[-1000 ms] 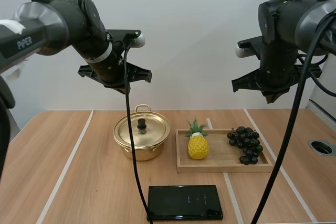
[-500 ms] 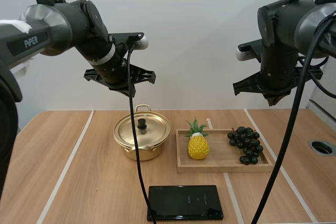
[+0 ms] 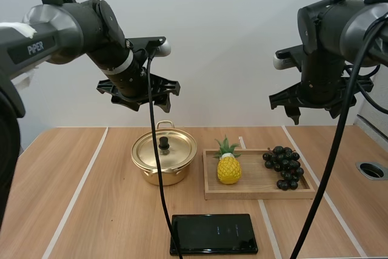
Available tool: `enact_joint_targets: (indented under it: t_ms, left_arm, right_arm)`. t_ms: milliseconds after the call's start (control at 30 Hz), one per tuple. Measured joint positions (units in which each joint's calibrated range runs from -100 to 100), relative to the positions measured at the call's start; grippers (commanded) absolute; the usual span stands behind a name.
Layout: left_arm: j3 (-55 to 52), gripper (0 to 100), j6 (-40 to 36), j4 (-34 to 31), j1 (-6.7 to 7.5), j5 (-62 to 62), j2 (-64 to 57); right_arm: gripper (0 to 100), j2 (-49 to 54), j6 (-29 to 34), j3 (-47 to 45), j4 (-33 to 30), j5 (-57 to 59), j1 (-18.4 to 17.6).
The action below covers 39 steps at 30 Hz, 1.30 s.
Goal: Open the pot, put the grape inside, and close it
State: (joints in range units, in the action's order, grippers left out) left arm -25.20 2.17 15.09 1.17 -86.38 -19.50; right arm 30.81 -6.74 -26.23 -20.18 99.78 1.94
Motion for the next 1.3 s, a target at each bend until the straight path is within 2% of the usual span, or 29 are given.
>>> enact_joint_targets:
  t_ms: [200,633,967,1300]
  left_arm:
    - [0.0,100,0.2,0.0,0.00,1.8,0.0]
    - [-0.7,100,6.5,0.2,0.00,0.2,5.3]
    - [-1.1,100,14.0,5.0,0.00,-0.4,11.2]
    - [-1.5,100,15.0,6.0,0.00,5.9,15.1]
  right_arm:
    - [100,0.0,0.0,0.0,0.0,0.0,0.0]
    - [100,0.0,0.0,0.0,0.0,0.0,0.0]
    - [100,0.0,0.0,0.0,0.0,0.0,0.0]
    - [100,0.0,0.0,0.0,0.0,0.0,0.0]
